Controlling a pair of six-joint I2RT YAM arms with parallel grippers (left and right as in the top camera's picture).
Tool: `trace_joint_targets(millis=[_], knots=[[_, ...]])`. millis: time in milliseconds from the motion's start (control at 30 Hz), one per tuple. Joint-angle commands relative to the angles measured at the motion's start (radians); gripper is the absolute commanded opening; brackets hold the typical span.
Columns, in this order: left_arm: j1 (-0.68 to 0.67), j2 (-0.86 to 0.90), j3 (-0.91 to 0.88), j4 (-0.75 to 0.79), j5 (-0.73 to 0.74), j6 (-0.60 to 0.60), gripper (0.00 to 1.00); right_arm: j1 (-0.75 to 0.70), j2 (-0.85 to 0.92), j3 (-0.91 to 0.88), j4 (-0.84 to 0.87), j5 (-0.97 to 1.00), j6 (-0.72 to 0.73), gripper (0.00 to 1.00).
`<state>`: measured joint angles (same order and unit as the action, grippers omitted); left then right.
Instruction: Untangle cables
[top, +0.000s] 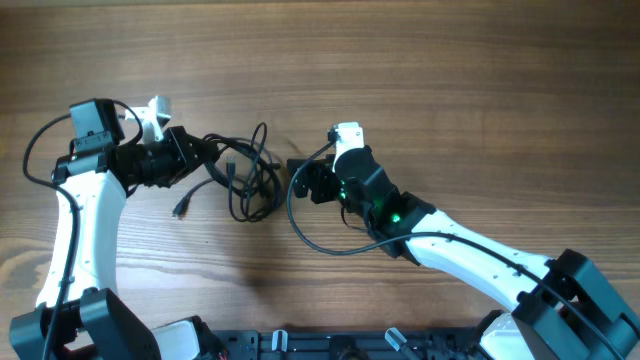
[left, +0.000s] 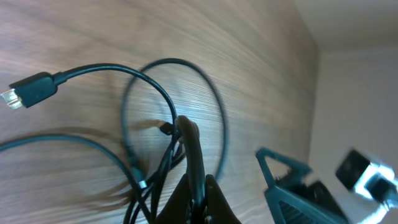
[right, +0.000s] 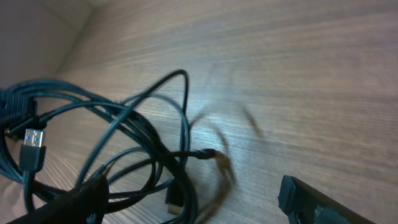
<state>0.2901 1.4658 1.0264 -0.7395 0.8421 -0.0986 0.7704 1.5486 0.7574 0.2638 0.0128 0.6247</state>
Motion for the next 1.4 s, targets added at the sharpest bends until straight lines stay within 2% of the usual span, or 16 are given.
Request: trace_joint_targets(millis=[0, 100, 267, 533, 733, 867, 1000, 1133, 1233, 1367], knots=[[-0.002, -0.024, 0.026, 0.003, 0.206, 0.206, 0.04, 0.000, 0.013, -0.007, 0.041, -0.087, -0.132, 0.90], [-0.020, -0.024, 0.026, 0.003, 0.235, 0.267, 0.04, 0.000, 0.013, -0.007, 0.089, -0.158, -0.210, 0.90], [-0.087, -0.024, 0.026, 0.009, 0.235, 0.360, 0.04, 0.000, 0.013, -0.007, 0.134, -0.241, -0.262, 0.89], [-0.150, -0.026, 0.026, 0.097, 0.201, 0.353, 0.04, 0.000, 0.013, -0.007, 0.238, -0.429, -0.293, 0.86], [-0.158, -0.089, 0.026, 0.117, 0.306, 0.353, 0.04, 0.000, 0.013, -0.007, 0.233, -0.440, -0.295, 0.88], [-0.158, -0.187, 0.026, 0.152, 0.403, 0.353, 0.04, 0.000, 0.013, -0.007, 0.212, -0.425, -0.312, 0.88], [-0.158, -0.335, 0.026, 0.158, 0.407, 0.352, 0.04, 0.000, 0.013, -0.007, 0.169, -0.327, -0.311, 0.91], [-0.157, -0.430, 0.026, 0.165, 0.379, 0.353, 0.04, 0.000, 0.013, -0.007, 0.167, -0.296, -0.311, 0.92], [-0.157, -0.468, 0.026, 0.164, 0.308, 0.340, 0.04, 0.000, 0.013, -0.007, 0.123, -0.297, -0.310, 0.92], [-0.157, -0.468, 0.026, 0.164, 0.180, 0.264, 0.04, 0.000, 0.013, -0.007, 0.101, -0.298, -0.309, 0.91]])
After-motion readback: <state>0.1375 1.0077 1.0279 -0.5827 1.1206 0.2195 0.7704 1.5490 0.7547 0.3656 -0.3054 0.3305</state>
